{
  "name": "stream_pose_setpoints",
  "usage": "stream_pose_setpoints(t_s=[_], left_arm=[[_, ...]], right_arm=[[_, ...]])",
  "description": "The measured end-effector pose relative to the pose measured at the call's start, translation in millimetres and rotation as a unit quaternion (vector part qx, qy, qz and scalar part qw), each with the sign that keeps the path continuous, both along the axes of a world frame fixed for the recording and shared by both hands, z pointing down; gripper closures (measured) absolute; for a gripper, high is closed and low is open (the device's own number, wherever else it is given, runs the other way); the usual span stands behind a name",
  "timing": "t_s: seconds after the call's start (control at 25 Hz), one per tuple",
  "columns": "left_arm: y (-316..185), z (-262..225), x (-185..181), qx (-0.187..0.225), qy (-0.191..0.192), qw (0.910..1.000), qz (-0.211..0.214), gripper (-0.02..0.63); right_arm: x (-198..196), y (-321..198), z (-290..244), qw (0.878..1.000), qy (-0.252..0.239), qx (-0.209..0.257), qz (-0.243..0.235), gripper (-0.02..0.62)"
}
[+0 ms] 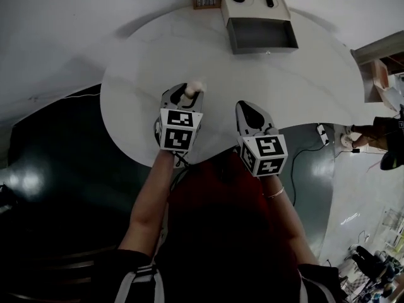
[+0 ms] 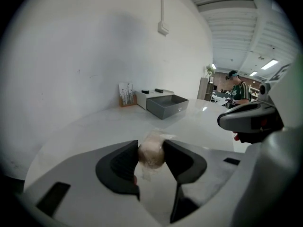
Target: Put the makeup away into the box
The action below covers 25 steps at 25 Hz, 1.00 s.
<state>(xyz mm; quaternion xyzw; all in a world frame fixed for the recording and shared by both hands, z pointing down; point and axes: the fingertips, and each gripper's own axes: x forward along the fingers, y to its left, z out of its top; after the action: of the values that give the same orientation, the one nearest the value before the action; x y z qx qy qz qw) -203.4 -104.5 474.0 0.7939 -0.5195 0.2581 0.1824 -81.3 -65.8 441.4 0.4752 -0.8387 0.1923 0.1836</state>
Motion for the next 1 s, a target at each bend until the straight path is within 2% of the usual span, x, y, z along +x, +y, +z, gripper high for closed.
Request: stream_pose_setpoints(t_s=[0.36, 0.64, 1.0], left_arm=[[-2.8, -17.7, 41.0, 0.018, 0.008, 0.9995, 0.024, 0.420], [-12.5, -32.5, 75.9, 0.031, -0.001, 0.9985, 0.045, 0.420], [-32.8, -47.9, 114.4, 0.045, -0.010, 0.9975, 0.054, 0.420]], right_arm=[[32.6, 0.9, -6.0, 1.000, -0.004, 0.013, 0.023, 0.580], [65.5, -7.2, -15.4, 0.998, -0.019, 0.021, 0.054, 0.580], [110.2, -25.8, -21.2, 0.997, -0.023, 0.033, 0.067, 0.580]])
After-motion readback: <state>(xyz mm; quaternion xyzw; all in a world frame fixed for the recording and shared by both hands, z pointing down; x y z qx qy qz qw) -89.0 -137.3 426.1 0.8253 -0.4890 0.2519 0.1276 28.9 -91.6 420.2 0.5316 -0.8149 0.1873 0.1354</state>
